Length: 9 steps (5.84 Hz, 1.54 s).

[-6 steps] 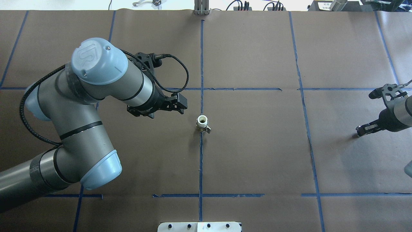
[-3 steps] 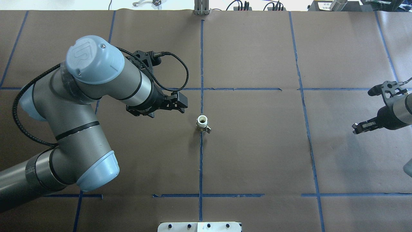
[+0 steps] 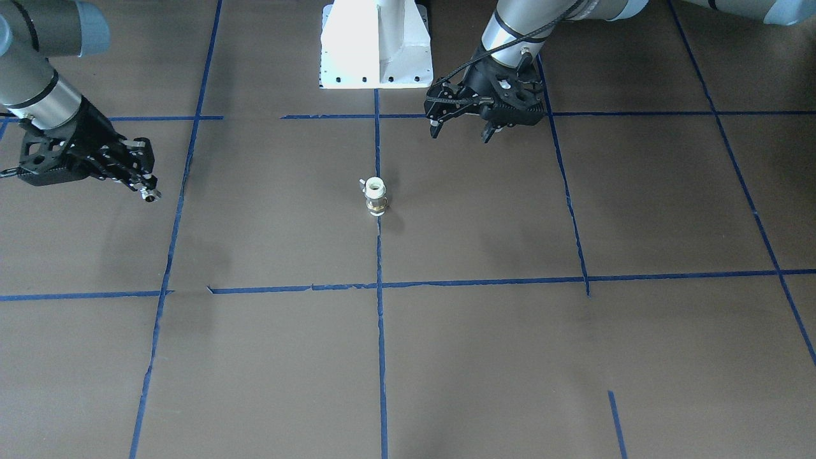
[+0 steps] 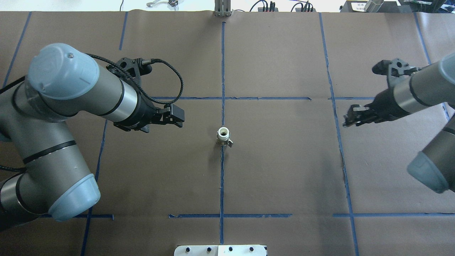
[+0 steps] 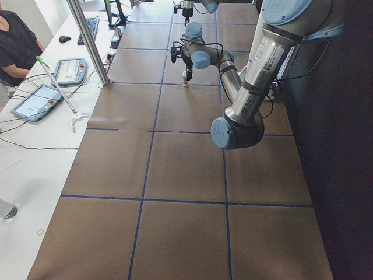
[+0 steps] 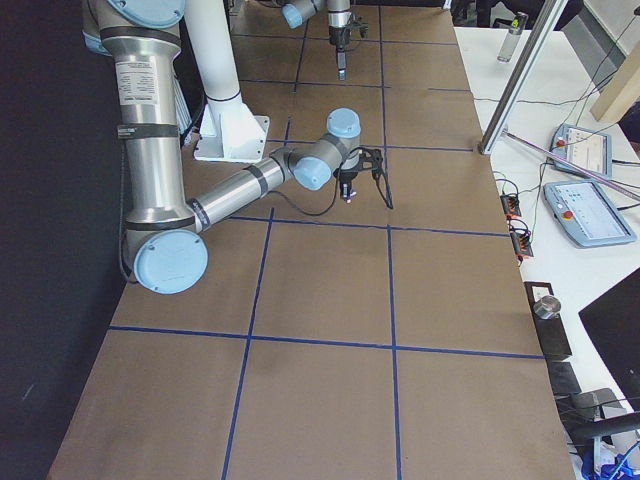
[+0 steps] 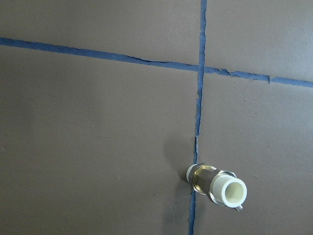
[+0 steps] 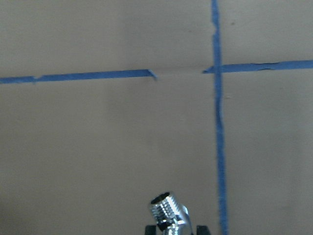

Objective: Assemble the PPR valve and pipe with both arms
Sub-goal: 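Carry the chrome valve with the right gripper above the white fitting, then press the chrome valve down onto the white fitting with the right gripper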

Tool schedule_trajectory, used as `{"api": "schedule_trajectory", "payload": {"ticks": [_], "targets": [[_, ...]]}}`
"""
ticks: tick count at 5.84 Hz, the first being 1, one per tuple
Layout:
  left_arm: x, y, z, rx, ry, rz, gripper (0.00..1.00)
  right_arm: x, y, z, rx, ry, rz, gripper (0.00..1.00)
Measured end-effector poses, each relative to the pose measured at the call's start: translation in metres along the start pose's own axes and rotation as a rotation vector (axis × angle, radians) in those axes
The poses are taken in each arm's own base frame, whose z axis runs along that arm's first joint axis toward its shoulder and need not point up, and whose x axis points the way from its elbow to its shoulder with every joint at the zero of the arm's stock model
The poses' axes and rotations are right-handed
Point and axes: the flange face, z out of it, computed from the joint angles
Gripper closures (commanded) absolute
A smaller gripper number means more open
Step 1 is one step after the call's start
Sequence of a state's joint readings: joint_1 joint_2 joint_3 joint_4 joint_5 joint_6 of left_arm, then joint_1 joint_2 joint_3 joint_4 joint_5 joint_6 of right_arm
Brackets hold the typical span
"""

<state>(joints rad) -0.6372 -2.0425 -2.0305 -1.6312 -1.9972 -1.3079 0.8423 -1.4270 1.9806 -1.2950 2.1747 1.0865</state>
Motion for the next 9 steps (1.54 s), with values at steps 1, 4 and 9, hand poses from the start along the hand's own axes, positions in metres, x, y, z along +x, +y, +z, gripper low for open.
{"api": "schedule_trajectory", "payload": {"ticks": [1,4,9], "targets": [[-0.022,0.002,0.000,0.000,-0.021,0.004,0.01,-0.085,0.004,-0.003,-0.020,-0.032,0.089,1.00],[-0.079,0.009,0.011,-0.018,-0.097,0.043,0.01,-0.264,0.024,0.010,-0.028,-0.009,0.273,1.00],[-0.089,0.008,0.022,-0.026,-0.125,0.031,0.00,-0.317,0.032,0.070,-0.038,0.074,0.345,1.00]]}}
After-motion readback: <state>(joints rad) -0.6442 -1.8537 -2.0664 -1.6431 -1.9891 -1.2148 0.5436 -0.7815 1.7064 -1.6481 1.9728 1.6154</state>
